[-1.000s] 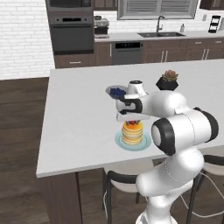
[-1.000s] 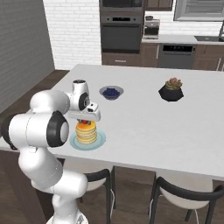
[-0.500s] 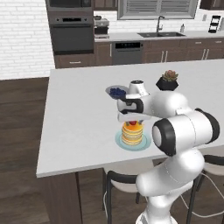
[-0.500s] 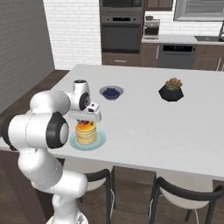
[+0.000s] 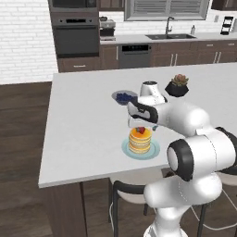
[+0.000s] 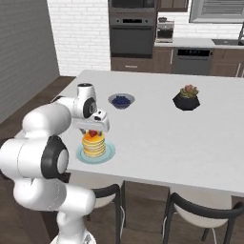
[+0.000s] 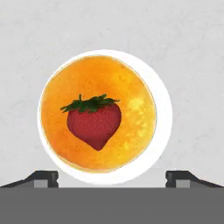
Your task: Take the strawberry from the fridge and place it on top of the pancake, located on the dining counter.
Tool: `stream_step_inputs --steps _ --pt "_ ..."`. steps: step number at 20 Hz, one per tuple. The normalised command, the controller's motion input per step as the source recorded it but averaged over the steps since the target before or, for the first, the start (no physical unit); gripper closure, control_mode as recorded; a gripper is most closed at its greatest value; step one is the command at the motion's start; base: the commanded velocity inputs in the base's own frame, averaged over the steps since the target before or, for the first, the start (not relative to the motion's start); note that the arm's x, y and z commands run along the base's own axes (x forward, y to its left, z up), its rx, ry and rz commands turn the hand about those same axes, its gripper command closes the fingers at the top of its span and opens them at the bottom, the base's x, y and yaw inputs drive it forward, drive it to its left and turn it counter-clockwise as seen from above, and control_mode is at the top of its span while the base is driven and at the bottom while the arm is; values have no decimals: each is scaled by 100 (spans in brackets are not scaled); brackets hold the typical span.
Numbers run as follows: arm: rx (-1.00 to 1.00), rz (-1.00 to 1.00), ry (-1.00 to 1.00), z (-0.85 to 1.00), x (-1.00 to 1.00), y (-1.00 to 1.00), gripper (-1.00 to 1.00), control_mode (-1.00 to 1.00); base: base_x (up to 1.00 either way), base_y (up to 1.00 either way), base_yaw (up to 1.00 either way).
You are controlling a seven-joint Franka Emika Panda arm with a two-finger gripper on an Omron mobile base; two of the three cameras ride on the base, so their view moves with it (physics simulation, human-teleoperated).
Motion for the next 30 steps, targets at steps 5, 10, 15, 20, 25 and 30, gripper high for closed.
stream_step_inputs --steps 5,10,15,20,25,30 --pt "0 -1 0 68 -72 0 -100 -100 0 0 0" --pt "0 -2 -1 55 -77 -1 -100 -100 0 0 0" --pt "8 -2 -12 16 -83 -35 -100 -100 0 0 0" --pt "9 0 -12 6 -65 -34 -100 -100 0 0 0" --pt "0 0 -20 0 -45 0 -100 -100 0 0 0" --pt "0 0 -21 42 -29 -1 -100 -100 0 0 0"
